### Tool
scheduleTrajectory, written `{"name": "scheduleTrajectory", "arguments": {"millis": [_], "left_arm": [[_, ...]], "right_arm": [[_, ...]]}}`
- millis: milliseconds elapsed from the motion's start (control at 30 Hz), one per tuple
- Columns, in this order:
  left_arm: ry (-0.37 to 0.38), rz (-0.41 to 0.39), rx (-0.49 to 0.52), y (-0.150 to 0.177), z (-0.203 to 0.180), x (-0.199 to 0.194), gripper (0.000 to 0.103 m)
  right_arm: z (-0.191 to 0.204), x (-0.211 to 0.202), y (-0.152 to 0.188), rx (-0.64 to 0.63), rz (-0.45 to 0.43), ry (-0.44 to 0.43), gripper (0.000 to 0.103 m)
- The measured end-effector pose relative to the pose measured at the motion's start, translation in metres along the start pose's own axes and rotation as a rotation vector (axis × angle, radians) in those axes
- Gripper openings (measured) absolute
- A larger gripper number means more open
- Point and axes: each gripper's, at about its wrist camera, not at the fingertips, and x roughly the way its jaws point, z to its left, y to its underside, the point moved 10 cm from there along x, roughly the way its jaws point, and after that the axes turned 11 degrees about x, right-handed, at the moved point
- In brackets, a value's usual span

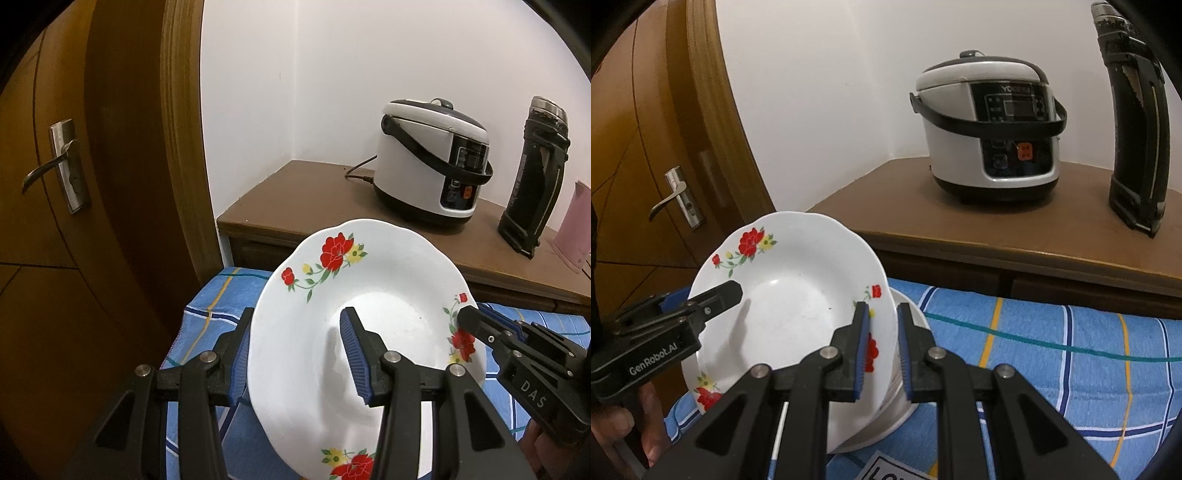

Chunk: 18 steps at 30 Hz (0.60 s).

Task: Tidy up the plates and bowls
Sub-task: 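Carry the red-floral plate over the pink-floral plate stack with both grippers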

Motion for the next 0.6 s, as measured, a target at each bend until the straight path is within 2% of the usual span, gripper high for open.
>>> {"name": "scheduleTrajectory", "arguments": {"millis": [600], "left_arm": [[0.022, 0.022, -0.01, 0.001, -0.003, 0.021, 0.049]], "right_arm": [[-0.007, 0.008, 0.004, 0.009, -0.006, 0.057, 0.016]]}}
